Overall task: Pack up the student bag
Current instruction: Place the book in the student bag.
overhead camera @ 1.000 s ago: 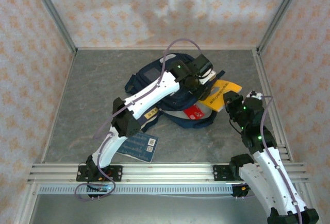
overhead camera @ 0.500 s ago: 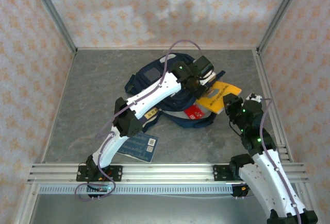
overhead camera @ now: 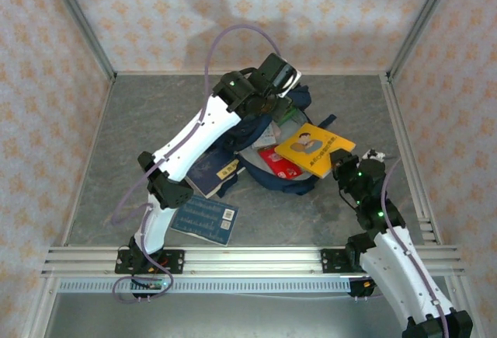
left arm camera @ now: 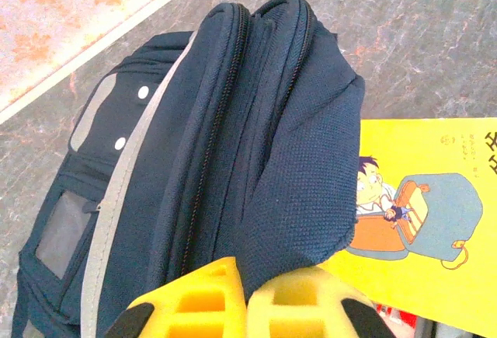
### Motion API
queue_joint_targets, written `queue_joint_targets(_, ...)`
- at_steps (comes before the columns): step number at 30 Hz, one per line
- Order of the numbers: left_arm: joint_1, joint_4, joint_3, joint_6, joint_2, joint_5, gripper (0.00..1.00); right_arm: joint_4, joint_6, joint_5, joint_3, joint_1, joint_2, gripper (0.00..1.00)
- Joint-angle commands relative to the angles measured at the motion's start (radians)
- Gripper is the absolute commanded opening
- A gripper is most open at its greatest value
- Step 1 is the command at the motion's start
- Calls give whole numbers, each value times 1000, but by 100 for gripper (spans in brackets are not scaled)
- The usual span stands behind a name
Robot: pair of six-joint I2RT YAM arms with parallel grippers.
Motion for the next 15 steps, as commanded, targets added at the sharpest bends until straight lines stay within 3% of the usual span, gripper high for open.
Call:
queue_joint_targets(1, 2, 40, 69, 14, -23, -43, 0, 260, 78, -13, 11, 7, 9, 0)
queue_joint_targets(15, 26, 63, 109, -13, -1, -9, 0, 403, 236, 51, 49, 116, 176, 0)
